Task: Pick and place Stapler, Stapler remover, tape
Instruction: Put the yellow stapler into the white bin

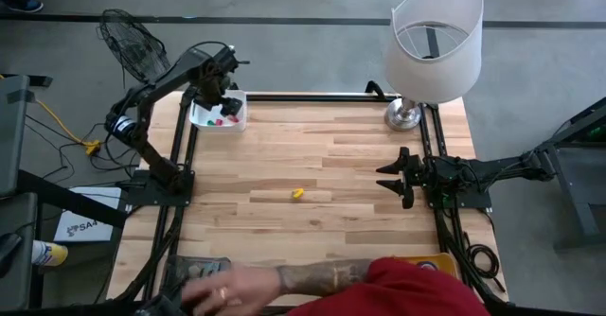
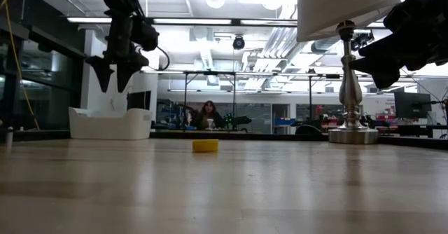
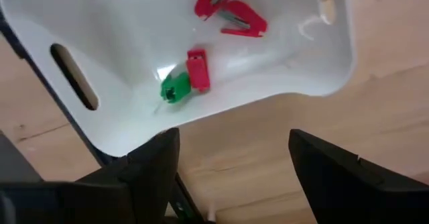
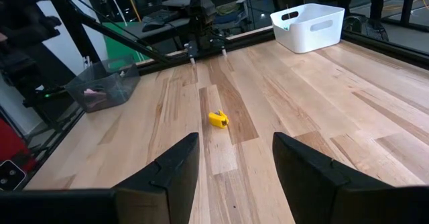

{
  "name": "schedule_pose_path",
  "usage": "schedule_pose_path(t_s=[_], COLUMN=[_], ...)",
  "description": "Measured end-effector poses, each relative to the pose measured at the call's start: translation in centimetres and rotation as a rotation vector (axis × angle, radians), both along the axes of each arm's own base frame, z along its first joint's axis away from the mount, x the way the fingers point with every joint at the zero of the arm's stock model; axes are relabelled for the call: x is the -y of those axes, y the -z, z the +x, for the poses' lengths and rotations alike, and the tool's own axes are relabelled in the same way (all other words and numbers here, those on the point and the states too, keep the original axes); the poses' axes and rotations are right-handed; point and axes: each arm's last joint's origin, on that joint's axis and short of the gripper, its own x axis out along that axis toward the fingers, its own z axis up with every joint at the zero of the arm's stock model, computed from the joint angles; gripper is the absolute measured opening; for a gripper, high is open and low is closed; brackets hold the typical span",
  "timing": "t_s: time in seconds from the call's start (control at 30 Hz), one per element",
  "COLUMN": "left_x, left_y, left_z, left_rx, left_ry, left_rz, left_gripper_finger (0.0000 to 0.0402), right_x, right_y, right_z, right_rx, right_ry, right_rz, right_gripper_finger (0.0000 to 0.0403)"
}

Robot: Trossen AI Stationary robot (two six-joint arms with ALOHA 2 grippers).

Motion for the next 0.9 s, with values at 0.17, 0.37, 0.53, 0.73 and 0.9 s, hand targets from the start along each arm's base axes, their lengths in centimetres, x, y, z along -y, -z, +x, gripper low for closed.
schedule_pose_path(t_s=[0.17,0.37,0.53,0.73,0.9], left_x=[0.7,1.3,1.6,2.2,3.1], left_y=[-0.9,-1.3,-1.4,-1.4,-1.4], left_z=[0.2,1.4,2.9,3.8,4.5], left_rx=[0.022,0.045,0.104,0.130,0.118], left_ry=[0.043,0.100,0.158,0.128,0.156], left_rz=[0.044,0.102,0.145,0.153,0.145], left_gripper_finger=[0.0275,0.0275,0.0275,0.0275,0.0275], right_x=[0.0,0.0,0.0,0.0,0.0], right_y=[0.0,0.0,0.0,0.0,0.0], right_z=[0.0,0.0,0.0,0.0,0.0], right_rx=[0.000,0.000,0.000,0.001,0.000], right_ry=[0.000,0.000,0.000,0.000,0.000], right_rz=[0.000,0.000,0.000,0.000,0.000], right_gripper_finger=[0.0181,0.0181,0.0181,0.0181,0.0181])
